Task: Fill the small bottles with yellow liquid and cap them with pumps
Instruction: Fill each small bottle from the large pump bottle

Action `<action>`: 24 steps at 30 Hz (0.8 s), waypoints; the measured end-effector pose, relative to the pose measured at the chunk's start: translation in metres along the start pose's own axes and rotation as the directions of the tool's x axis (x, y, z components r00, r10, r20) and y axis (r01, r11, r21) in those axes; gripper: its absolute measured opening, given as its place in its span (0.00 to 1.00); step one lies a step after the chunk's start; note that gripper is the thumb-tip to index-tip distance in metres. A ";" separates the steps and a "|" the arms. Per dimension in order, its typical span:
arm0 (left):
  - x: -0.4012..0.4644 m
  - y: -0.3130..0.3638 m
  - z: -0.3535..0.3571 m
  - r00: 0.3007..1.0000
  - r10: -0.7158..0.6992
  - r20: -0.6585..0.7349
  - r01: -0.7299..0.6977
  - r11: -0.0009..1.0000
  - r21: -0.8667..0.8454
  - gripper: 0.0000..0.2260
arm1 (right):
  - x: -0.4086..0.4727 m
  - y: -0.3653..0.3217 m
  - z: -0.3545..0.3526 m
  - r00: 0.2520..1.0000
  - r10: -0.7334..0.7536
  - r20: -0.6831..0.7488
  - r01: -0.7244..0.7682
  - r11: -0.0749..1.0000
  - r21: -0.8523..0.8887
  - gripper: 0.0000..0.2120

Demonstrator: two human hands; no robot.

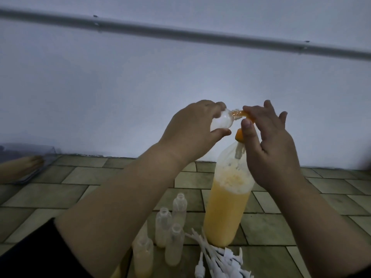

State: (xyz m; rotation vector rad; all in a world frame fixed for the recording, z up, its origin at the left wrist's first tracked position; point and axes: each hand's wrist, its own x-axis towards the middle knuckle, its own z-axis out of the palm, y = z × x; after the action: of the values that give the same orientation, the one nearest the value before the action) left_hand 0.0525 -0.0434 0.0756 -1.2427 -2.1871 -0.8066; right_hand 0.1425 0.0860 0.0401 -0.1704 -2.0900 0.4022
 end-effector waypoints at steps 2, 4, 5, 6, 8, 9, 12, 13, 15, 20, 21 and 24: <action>0.000 0.004 0.000 1.000 0.011 -0.018 -0.011 1.000 0.001 0.21 | 0.001 -0.001 -0.001 0.999 -0.001 -0.039 0.002 1.000 0.023 0.25; -0.003 0.008 0.007 0.999 0.015 -0.037 -0.014 1.000 0.014 0.22 | -0.004 0.000 0.003 0.995 0.024 -0.094 -0.020 0.999 0.047 0.25; -0.005 0.010 0.011 0.999 0.013 -0.047 -0.012 1.000 0.021 0.22 | -0.006 0.002 0.006 0.993 0.041 -0.111 -0.035 0.998 0.057 0.25; -0.006 0.010 0.014 0.999 0.010 -0.050 -0.009 1.000 0.024 0.23 | -0.009 0.003 0.008 0.992 0.053 -0.115 -0.046 0.997 0.064 0.24; -0.007 0.010 0.016 1.000 0.005 -0.027 -0.004 1.000 0.021 0.22 | -0.011 0.005 0.010 0.993 0.068 -0.097 -0.062 0.996 0.061 0.24; -0.007 0.010 0.014 1.000 0.003 -0.007 -0.003 1.000 0.024 0.22 | -0.010 0.005 0.009 0.994 0.070 -0.079 -0.065 0.996 0.056 0.25; -0.003 0.007 0.003 0.999 0.017 0.029 -0.019 0.998 0.057 0.21 | -0.002 0.003 0.000 0.999 0.032 -0.010 -0.032 0.998 0.050 0.29; -0.002 0.007 0.000 0.999 0.019 0.029 -0.021 0.998 0.059 0.21 | 0.001 0.003 -0.003 1.000 0.007 0.001 -0.007 0.999 0.046 0.29; 0.000 0.008 -0.004 1.000 0.021 0.015 -0.021 0.998 0.062 0.21 | 0.004 0.003 -0.007 1.000 -0.030 -0.010 0.030 0.998 0.050 0.29; -0.003 0.013 0.006 1.000 0.001 -0.014 0.000 1.000 0.018 0.22 | -0.007 0.005 0.002 0.995 0.009 -0.098 -0.004 0.999 0.049 0.27; -0.004 0.013 0.008 1.000 -0.001 -0.004 0.001 1.000 0.015 0.22 | -0.009 0.005 0.005 0.995 0.019 -0.100 -0.014 0.999 0.049 0.26; -0.006 0.012 0.010 0.999 -0.010 0.031 0.009 1.000 0.021 0.22 | -0.012 0.005 0.008 0.996 0.038 -0.075 -0.034 0.998 0.052 0.25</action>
State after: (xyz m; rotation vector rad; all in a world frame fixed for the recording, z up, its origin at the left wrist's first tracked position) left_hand 0.0645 -0.0347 0.0674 -1.2437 -2.2220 -0.7713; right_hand 0.1417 0.0855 0.0254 -0.1910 -2.0023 0.4637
